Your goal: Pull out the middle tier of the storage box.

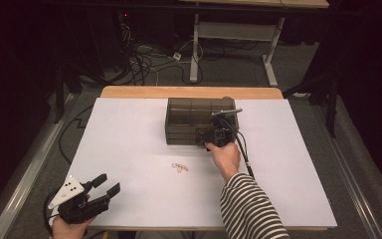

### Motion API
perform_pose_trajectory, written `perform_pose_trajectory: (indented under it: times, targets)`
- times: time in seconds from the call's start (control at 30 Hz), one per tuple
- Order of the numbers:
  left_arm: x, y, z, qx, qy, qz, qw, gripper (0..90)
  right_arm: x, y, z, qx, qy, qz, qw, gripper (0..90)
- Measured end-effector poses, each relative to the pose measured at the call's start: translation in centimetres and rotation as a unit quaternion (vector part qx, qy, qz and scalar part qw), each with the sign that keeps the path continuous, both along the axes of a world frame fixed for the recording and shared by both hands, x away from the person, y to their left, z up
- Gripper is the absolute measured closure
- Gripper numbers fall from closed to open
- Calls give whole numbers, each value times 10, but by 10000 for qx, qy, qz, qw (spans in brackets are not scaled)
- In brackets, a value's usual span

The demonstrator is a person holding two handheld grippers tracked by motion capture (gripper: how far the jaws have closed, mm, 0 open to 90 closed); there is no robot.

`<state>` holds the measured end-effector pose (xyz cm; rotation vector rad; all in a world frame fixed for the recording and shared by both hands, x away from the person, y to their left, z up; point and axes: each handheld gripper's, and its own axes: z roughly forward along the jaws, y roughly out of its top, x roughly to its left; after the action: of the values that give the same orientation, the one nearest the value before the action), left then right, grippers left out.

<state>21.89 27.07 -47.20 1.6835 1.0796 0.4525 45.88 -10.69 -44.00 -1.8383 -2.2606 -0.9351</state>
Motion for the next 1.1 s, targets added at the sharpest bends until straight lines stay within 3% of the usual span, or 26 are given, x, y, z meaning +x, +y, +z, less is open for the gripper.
perform_pose_trajectory:
  times: [0.47,0.73,0.93,1.1]
  targets:
    - [-3,-1,2,-77,-178,-206,9996,375,2,-2,-7,534,218,-407,9975,579]
    - [-3,-1,2,-81,-172,-210,9996,375,2,-4,-7,510,211,-384,9977,614]
    - [-4,-1,2,-81,-168,-206,9996,375,1,-3,-7,458,170,-350,9982,578]
    - [-4,-2,2,-63,-167,-213,9996,375,4,-6,-7,620,318,-408,9967,602]
